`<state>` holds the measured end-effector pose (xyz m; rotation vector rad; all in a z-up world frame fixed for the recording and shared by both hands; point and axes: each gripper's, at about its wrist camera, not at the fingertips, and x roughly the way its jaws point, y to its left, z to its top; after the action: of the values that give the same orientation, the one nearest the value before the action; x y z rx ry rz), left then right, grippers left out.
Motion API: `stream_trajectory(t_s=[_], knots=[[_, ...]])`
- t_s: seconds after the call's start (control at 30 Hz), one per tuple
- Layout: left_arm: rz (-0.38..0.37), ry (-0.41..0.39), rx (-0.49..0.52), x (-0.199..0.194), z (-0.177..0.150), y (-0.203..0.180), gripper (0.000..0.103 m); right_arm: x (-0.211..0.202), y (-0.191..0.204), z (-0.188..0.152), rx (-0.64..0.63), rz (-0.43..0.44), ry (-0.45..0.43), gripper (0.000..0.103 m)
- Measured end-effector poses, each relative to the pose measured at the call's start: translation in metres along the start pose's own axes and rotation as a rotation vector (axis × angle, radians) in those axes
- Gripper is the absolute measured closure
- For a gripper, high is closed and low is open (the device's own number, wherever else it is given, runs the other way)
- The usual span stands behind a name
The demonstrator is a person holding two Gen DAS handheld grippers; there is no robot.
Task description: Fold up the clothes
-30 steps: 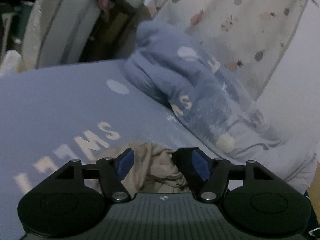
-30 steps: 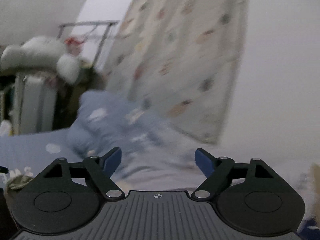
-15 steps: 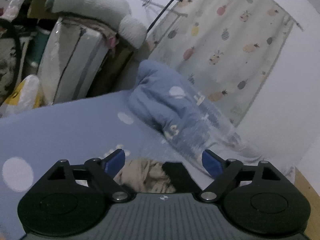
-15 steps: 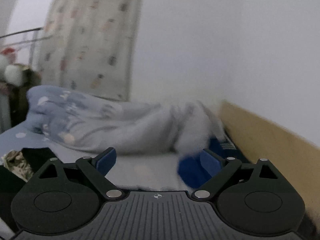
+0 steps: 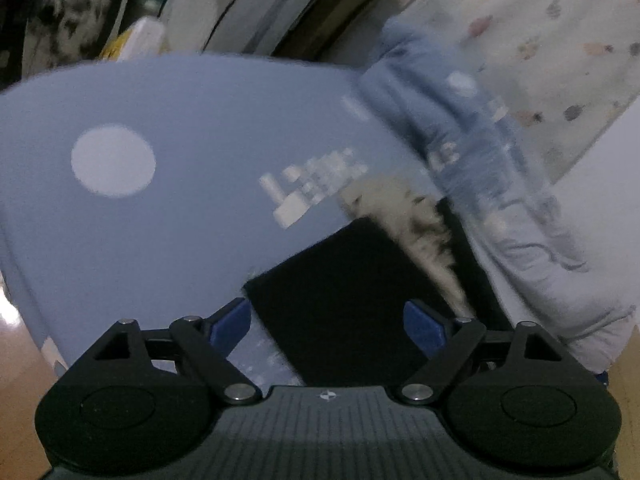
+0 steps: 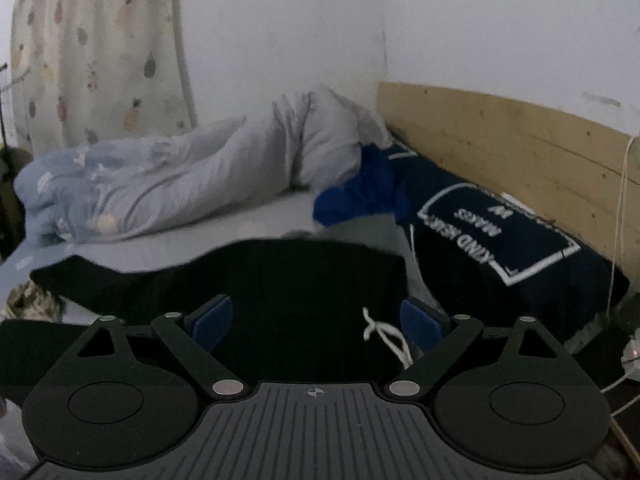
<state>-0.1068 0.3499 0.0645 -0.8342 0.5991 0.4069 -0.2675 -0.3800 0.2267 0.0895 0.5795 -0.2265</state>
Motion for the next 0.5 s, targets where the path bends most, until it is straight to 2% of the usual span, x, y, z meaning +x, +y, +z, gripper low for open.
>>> stream_trajectory(t_s=[0.17,0.3,0.37,0.5], knots=[[0.029,0.082,0.011,0.043,-0.004,0.015,0.017,0.007,0.006,-0.011,0.018,-0.002,0.040,0.010],[0.014,0.142,-0.001,0.072,-0.003,0.015,0.028,0.019,0.008,-0.021,0.034,-0.016,0.079,0.010],[0.004,0.163,0.009,0.079,-0.004,0.012,0.029,0.027,0.006,-0.032,0.045,-0.030,0.107,0.010],[0.003,0.195,0.061,0.087,-0.008,0.006,0.039,0.045,-0.011,-0.068,0.104,-0.050,0.175,0.010]])
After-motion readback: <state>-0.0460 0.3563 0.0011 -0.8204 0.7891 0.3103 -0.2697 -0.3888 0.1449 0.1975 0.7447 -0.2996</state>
